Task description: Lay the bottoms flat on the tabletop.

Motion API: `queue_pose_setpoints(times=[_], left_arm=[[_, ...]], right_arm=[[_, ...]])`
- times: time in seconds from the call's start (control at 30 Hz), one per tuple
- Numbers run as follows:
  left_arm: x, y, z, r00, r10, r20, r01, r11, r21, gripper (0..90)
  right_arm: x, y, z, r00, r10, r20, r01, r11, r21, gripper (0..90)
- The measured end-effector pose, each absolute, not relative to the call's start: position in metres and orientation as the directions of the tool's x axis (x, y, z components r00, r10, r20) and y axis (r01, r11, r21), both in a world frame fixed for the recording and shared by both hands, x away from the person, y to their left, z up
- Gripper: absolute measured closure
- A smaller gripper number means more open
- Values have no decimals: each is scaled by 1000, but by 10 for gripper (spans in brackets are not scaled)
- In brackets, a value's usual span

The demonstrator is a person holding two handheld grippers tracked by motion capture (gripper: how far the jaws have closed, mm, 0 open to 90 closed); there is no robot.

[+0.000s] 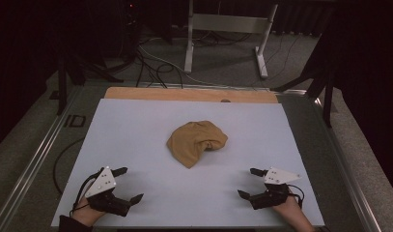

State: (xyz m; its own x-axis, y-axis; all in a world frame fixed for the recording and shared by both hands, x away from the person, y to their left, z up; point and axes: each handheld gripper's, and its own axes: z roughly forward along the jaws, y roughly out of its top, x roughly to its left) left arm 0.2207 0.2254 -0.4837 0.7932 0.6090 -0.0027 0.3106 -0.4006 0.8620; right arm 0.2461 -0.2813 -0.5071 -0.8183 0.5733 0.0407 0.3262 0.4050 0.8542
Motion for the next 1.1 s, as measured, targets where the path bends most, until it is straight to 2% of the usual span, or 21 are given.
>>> queue_pose_setpoints(times=[0.47,0.63,0.97,1.1], left_arm=[[222,218,-483,817,577,1,301,-428,852,3],[219,210,-475,836,549,15,275,-442,854,3],[220,193,-445,868,495,39,217,-448,868,3],[226,189,-435,863,505,33,219,-432,875,4]], right_arm=[[237,-277,-500,-839,542,55,331,426,842,84],[232,-273,-484,-842,536,60,326,418,848,85],[229,-267,-445,-858,514,12,247,393,886,90],[238,-266,-429,-850,526,-6,228,378,897,90]])
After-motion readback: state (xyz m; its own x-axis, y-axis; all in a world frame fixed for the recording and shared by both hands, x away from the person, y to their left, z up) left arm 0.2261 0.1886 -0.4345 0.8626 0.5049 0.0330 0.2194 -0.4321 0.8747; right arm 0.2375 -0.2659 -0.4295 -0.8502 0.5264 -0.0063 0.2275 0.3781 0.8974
